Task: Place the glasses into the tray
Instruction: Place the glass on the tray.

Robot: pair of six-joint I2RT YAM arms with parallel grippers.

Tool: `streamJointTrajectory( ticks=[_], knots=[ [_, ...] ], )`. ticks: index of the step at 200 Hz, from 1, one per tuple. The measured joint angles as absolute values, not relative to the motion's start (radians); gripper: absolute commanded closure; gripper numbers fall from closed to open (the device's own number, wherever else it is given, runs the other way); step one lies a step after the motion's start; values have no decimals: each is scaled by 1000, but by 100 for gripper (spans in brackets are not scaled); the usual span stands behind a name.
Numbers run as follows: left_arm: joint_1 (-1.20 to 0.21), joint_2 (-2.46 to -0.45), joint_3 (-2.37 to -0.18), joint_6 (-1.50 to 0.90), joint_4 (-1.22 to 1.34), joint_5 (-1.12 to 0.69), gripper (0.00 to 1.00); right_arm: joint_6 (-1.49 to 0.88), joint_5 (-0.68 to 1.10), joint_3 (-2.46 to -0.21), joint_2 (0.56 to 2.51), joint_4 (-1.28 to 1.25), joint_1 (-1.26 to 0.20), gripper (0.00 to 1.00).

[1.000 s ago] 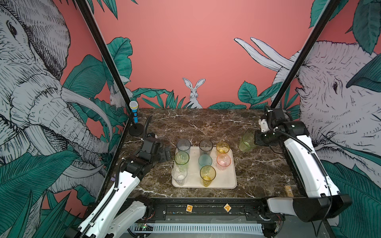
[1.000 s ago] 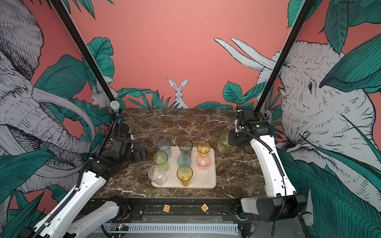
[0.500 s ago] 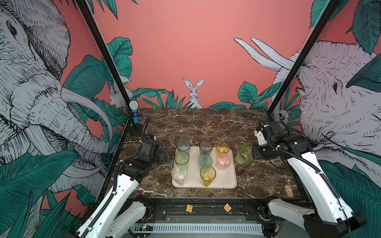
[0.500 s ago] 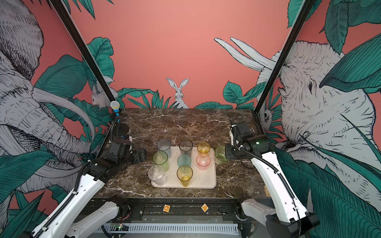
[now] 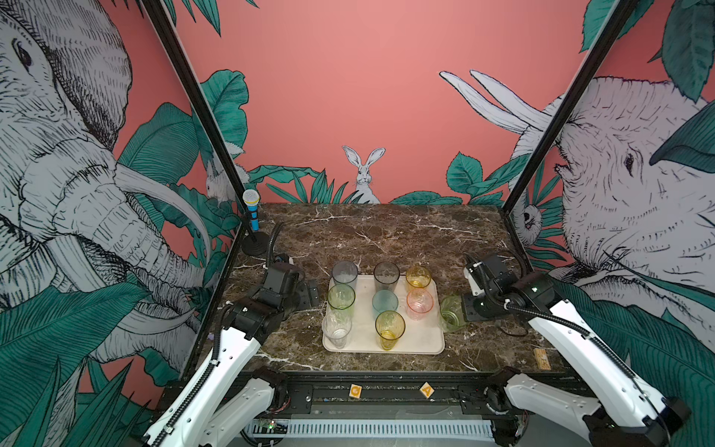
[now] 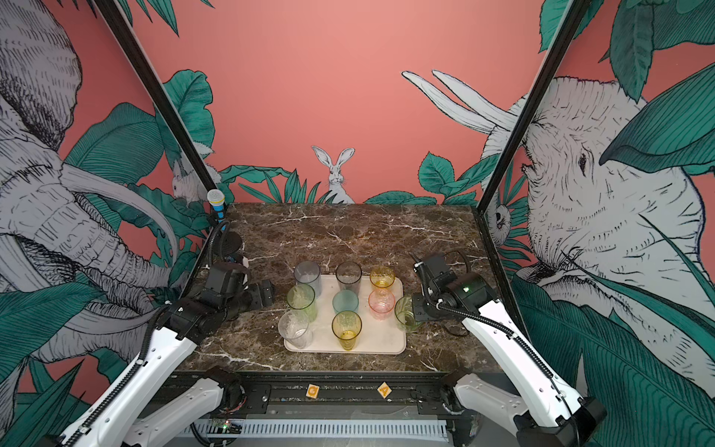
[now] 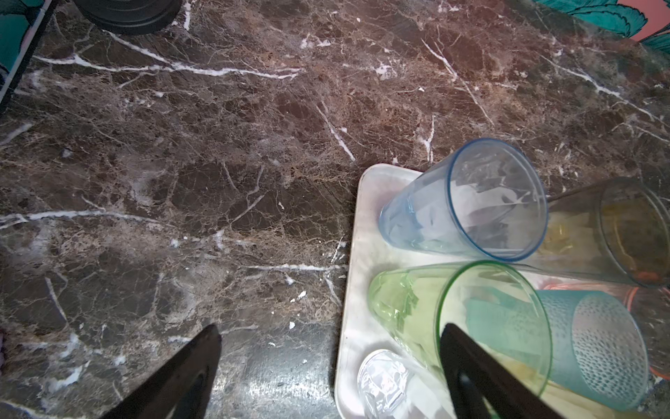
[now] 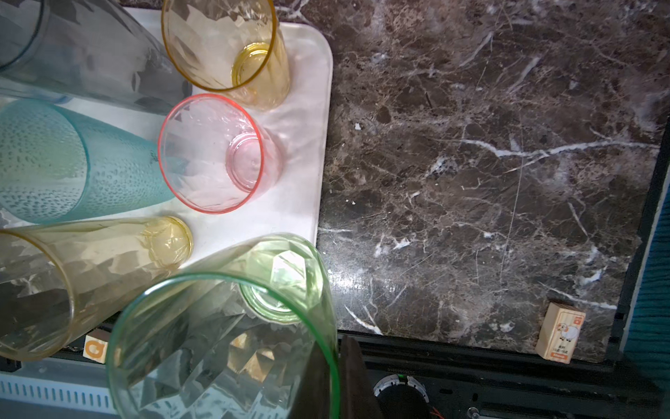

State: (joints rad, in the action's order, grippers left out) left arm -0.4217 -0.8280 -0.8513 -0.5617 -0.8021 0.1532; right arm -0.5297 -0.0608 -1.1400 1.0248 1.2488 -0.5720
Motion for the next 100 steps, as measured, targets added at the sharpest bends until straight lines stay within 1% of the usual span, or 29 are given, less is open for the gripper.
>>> streamJointTrajectory(
  ticks=[71, 100],
  knots=[
    [-422, -828, -841, -569, -802, 152, 5, -645, -138, -1080, 1031, 1191, -778, 100],
    [-422, -828, -837, -570, -802, 149, 5, -680, -165, -1063, 1045, 1159, -841, 100]
  ],
)
